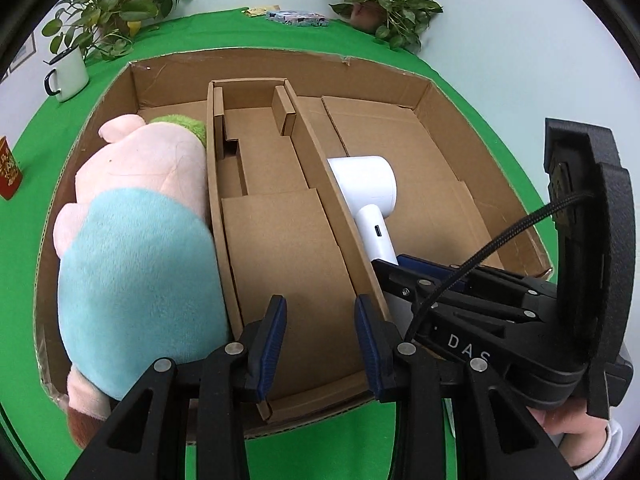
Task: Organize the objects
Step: 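Lower the hair dryer into the box beside the insert and open both grippers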
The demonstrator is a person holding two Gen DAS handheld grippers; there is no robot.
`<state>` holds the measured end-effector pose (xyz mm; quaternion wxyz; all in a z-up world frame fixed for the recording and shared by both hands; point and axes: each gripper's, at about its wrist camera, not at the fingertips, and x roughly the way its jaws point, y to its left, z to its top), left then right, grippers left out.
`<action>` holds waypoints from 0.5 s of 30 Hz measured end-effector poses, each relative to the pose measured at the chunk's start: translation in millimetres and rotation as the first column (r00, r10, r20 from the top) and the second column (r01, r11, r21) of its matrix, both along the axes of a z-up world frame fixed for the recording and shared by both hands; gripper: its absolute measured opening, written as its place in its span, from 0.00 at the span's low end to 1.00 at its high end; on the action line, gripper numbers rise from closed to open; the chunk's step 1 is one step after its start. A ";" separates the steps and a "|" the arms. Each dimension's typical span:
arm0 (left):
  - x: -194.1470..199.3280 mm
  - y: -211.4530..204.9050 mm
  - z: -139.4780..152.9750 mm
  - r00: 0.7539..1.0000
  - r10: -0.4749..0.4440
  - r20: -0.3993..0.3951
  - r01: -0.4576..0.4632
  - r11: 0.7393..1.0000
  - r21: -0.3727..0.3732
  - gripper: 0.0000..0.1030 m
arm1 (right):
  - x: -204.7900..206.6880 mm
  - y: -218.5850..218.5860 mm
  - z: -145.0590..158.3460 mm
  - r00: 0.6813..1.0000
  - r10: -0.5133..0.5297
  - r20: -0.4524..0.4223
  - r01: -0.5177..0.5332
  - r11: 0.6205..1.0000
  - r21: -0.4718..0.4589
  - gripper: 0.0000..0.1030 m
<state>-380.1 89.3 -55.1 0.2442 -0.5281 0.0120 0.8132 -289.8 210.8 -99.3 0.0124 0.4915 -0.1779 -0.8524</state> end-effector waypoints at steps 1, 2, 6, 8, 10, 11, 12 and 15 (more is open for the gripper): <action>-0.5 -1.3 -2.5 1.000 -0.001 0.002 0.001 1.000 0.001 0.33 | -0.7 0.2 0.2 1.000 -0.001 0.003 0.001 1.000 -0.001 0.23; 1.0 -3.0 -1.6 1.000 -0.002 0.003 0.002 1.000 -0.002 0.33 | 0.0 0.9 0.5 1.000 -0.003 0.007 0.003 1.000 -0.003 0.23; 4.5 -4.5 0.9 1.000 -0.001 0.000 0.001 1.000 -0.028 0.33 | 0.2 1.3 -0.1 1.000 -0.003 0.008 0.003 1.000 -0.008 0.23; 4.9 -8.2 0.5 1.000 0.003 -0.002 -0.003 0.999 -0.049 0.33 | -0.6 1.1 -0.1 1.000 0.000 0.005 0.000 1.000 -0.007 0.23; 0.5 -8.0 -2.6 1.000 0.007 -0.002 -0.008 0.998 -0.067 0.33 | -0.9 1.3 -0.1 1.000 0.005 0.002 -0.005 1.000 -0.008 0.23; 1.6 -6.8 -1.8 1.000 0.011 -0.006 -0.011 0.997 -0.077 0.33 | -1.4 0.9 -0.2 1.000 0.010 0.001 -0.010 1.000 -0.007 0.23; 2.8 -5.9 -1.4 1.000 0.012 -0.010 -0.013 0.996 -0.084 0.33 | -1.5 1.0 0.0 1.000 0.015 -0.002 -0.015 1.000 -0.004 0.24; 13.8 -9.8 6.9 0.998 0.034 -0.059 -0.040 0.995 -0.094 0.34 | 5.7 3.0 4.3 1.000 -0.009 -0.010 0.009 1.000 0.027 0.27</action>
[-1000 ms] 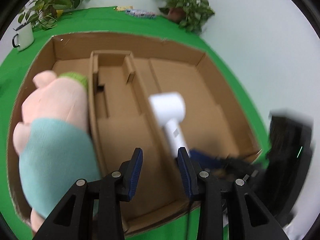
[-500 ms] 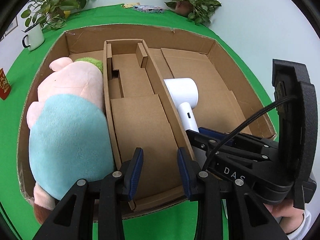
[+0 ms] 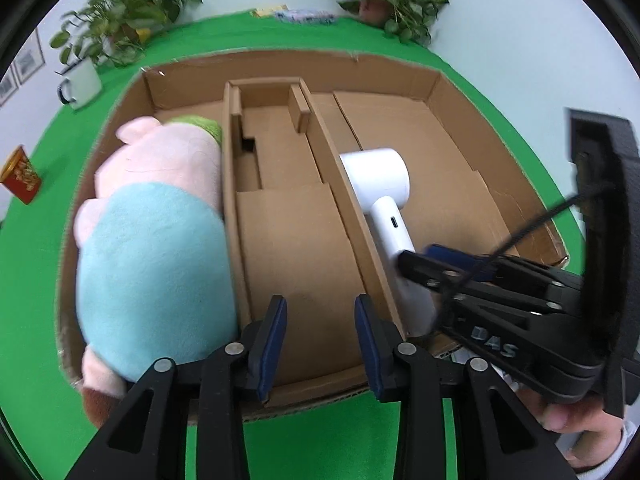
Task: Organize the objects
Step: 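Lower the hair dryer into the box beside the insert and open both grippers, then withdraw both grippers up out of the box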
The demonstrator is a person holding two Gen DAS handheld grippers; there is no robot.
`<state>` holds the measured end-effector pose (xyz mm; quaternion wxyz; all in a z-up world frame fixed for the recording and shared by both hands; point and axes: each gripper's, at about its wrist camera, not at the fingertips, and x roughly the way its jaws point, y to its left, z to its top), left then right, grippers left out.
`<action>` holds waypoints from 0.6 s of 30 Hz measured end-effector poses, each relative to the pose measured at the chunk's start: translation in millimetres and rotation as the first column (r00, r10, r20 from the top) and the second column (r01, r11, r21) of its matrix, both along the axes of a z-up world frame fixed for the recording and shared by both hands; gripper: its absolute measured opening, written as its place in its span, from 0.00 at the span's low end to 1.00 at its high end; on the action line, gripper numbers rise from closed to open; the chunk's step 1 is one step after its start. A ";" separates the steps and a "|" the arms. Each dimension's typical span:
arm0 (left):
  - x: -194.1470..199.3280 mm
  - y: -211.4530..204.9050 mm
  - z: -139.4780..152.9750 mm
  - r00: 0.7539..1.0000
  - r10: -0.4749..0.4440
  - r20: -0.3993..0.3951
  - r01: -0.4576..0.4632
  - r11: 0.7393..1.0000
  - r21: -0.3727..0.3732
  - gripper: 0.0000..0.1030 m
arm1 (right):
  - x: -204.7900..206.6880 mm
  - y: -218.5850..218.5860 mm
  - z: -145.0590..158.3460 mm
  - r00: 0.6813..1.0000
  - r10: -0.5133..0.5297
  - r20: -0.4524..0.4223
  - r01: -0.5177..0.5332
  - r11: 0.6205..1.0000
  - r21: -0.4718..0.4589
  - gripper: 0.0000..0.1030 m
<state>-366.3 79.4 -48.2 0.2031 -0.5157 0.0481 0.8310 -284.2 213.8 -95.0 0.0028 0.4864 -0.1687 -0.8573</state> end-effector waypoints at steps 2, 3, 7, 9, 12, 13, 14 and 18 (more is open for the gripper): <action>10.3 -6.1 10.1 0.999 0.016 -0.048 -0.016 1.000 0.016 0.34 | 14.5 1.9 11.9 0.998 -0.022 -0.052 0.024 0.999 0.035 0.40; 20.6 -12.0 20.8 0.995 0.031 -0.090 -0.029 0.999 0.028 0.36 | 27.0 2.6 21.9 0.995 -0.026 -0.100 0.032 0.998 0.057 0.45; 72.8 -31.4 66.3 0.946 0.098 -0.309 -0.084 0.995 0.059 0.71 | 78.5 -0.2 54.3 0.957 -0.017 -0.288 0.068 0.983 0.169 0.81; 102.9 -39.1 88.4 0.897 0.132 -0.422 -0.101 0.990 0.095 0.83 | 107.3 -4.9 66.0 0.934 0.000 -0.358 0.090 0.968 0.235 0.81; 145.8 -47.9 112.7 0.838 0.169 -0.519 -0.120 0.985 0.126 0.94 | 133.3 -6.2 75.5 0.916 -0.008 -0.401 0.110 0.966 0.232 0.81; 161.6 -49.0 119.0 0.821 0.177 -0.544 -0.122 0.983 0.135 0.95 | 140.1 -6.0 77.7 0.912 -0.012 -0.410 0.115 0.967 0.227 0.81; 170.5 -51.1 123.6 0.814 0.179 -0.552 -0.122 0.983 0.139 0.98 | 147.1 -7.7 80.1 0.907 -0.014 -0.422 0.120 0.967 0.225 0.81; 199.1 -51.4 135.6 0.790 0.172 -0.588 -0.128 0.985 0.117 0.99 | 168.3 -18.8 85.5 0.893 0.020 -0.449 0.108 0.961 0.256 0.81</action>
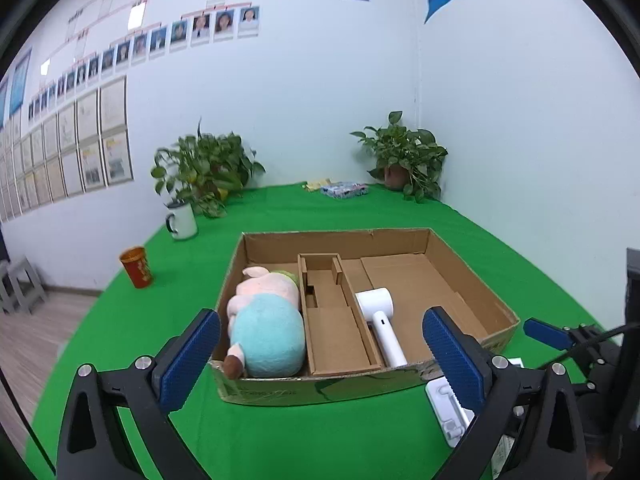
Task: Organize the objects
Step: 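Withdraw both grippers up out of the box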
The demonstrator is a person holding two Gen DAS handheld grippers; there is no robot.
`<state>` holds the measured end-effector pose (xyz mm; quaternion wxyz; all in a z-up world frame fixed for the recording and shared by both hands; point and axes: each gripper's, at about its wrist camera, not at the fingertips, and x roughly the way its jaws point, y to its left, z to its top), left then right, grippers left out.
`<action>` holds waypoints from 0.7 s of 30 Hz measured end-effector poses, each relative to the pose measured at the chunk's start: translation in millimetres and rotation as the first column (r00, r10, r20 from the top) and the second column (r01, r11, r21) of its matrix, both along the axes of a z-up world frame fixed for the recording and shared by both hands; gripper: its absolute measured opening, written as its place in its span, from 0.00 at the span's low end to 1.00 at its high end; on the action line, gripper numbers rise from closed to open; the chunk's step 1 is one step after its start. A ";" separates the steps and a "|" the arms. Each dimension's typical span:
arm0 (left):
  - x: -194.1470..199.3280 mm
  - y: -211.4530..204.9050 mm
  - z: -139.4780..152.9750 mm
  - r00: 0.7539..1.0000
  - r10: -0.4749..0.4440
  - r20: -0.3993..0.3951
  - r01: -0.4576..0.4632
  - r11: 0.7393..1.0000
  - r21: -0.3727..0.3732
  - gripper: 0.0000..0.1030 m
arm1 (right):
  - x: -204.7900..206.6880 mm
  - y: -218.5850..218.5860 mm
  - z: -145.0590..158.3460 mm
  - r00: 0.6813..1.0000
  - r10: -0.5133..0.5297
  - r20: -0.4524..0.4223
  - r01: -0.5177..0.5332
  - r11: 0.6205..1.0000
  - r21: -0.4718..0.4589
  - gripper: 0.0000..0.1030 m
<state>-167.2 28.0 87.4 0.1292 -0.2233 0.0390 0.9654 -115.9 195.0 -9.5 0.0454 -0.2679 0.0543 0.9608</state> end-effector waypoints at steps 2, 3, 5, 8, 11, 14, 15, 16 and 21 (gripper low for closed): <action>11.8 3.1 1.0 1.000 -0.004 -0.010 0.003 1.000 -0.010 0.99 | 5.6 -5.5 -0.2 1.000 0.006 -0.006 -0.006 1.000 0.014 0.80; 18.1 3.3 1.2 1.000 -0.003 -0.008 0.003 1.000 -0.004 0.99 | 9.1 -8.2 -0.1 1.000 0.007 -0.007 -0.006 1.000 0.016 0.81; 19.2 7.4 -2.9 1.000 0.001 -0.006 -0.001 1.000 0.003 0.99 | 16.8 -11.4 0.5 1.000 0.008 -0.010 -0.008 1.000 0.010 0.81; 27.3 7.5 -4.9 1.000 0.003 -0.019 -0.003 1.000 0.003 0.99 | 22.8 -14.8 -1.4 1.000 0.008 -0.002 -0.008 1.000 0.014 0.81; 27.4 9.2 -7.6 1.000 0.010 -0.015 -0.009 1.000 0.007 0.99 | 28.7 -14.7 -3.1 1.000 -0.009 0.005 0.009 1.000 0.020 0.81; 26.6 10.6 -9.4 1.000 0.016 -0.012 -0.016 1.000 0.014 0.99 | 33.3 -12.0 -3.0 1.000 -0.025 0.009 0.025 1.000 0.010 0.81; 27.0 11.7 -10.4 1.000 0.017 -0.015 -0.017 1.000 0.010 0.99 | 34.2 -9.8 -3.1 1.000 -0.029 0.008 0.029 1.000 0.009 0.81; 25.7 12.3 -11.7 1.000 0.019 -0.016 -0.019 1.000 0.007 0.99 | 35.5 -9.5 -4.0 1.000 -0.030 0.009 0.030 1.000 0.009 0.81; 13.4 7.6 -24.9 1.000 0.013 0.024 -0.013 1.000 0.023 0.99 | 33.0 -4.9 -19.5 0.998 0.011 0.059 -0.011 1.000 -0.006 0.81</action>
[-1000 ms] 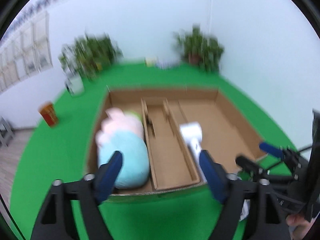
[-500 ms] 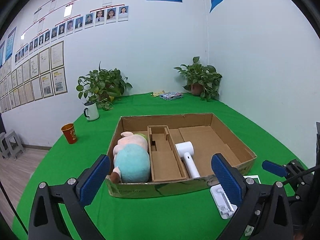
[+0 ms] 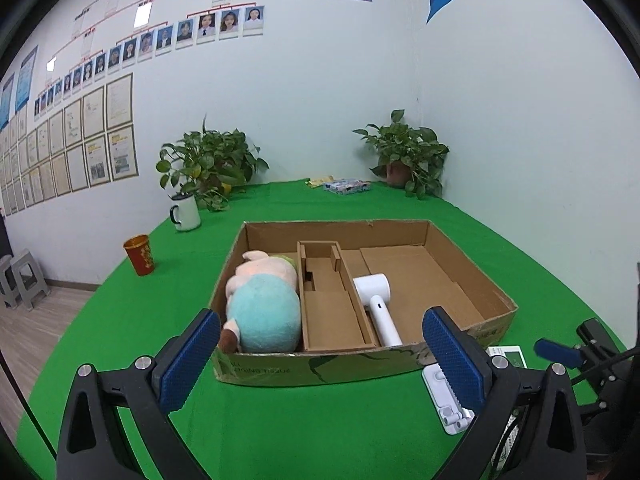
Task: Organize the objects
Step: 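Withdraw both grippers up out of the box, then reach both grippers to the white folding phone stand and close on it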
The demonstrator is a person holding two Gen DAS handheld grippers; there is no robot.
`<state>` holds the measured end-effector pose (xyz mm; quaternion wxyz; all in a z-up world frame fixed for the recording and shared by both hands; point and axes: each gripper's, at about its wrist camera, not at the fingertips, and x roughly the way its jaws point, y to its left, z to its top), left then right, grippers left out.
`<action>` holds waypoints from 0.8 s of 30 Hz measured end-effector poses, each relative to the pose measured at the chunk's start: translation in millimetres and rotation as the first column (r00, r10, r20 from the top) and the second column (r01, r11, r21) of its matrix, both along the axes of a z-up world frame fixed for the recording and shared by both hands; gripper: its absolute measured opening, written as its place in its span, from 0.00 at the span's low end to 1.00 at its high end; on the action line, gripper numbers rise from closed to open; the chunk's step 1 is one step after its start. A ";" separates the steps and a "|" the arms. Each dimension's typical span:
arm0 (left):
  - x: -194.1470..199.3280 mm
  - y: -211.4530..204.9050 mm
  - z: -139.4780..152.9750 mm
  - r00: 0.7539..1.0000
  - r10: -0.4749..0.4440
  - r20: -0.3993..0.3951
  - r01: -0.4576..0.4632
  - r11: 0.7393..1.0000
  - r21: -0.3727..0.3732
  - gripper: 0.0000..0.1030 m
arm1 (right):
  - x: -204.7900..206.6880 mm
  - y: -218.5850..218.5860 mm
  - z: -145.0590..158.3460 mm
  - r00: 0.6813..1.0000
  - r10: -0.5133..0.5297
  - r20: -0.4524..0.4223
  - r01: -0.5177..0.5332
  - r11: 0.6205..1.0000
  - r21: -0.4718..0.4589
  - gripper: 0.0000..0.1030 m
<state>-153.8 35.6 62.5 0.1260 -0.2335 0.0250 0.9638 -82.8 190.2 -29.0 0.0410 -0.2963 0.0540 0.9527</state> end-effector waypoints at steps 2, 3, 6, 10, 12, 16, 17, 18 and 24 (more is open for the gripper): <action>-3.3 -0.4 -12.7 1.000 -0.009 0.023 0.009 1.000 -0.006 0.99 | -1.7 -0.4 -12.9 0.999 0.029 0.038 -0.028 0.999 -0.030 0.81; -6.0 -1.3 -19.1 0.999 -0.013 0.034 0.013 1.000 -0.009 0.99 | -4.0 -1.8 -20.0 0.997 0.047 0.067 -0.043 0.998 -0.051 0.81; -13.1 -3.9 -47.1 0.995 -0.028 0.092 0.030 0.999 -0.028 0.99 | -6.7 -12.1 -45.0 0.987 0.100 0.127 -0.090 0.992 -0.085 0.81; -19.9 -8.1 -81.4 0.986 -0.019 0.165 0.023 0.999 -0.025 0.99 | -6.0 -8.7 -68.8 0.980 0.104 0.171 -0.078 0.985 -0.151 0.81; -23.8 -10.0 -93.1 0.982 -0.003 0.189 0.009 0.999 -0.032 0.99 | -5.4 -2.0 -77.2 0.975 0.098 0.197 -0.074 0.989 -0.126 0.80; -29.0 -18.3 -104.1 0.978 0.015 0.209 -0.010 1.000 -0.022 0.99 | -0.7 13.4 -80.7 0.973 0.071 0.219 -0.067 0.997 -0.024 0.80; -30.5 -18.8 -105.8 0.977 0.017 0.214 -0.013 1.000 -0.020 0.99 | -0.9 19.9 -81.1 0.972 0.059 0.227 -0.058 0.998 -0.013 0.80; -33.4 -20.2 -109.8 0.975 0.018 0.223 -0.015 1.000 -0.016 0.99 | -1.4 27.4 -80.4 0.972 0.052 0.231 -0.048 0.999 -0.022 0.80; -47.2 -18.3 -116.1 0.962 -0.036 0.270 0.031 0.999 0.024 0.99 | -20.7 21.2 -83.5 0.964 0.084 0.252 -0.062 0.993 -0.096 0.81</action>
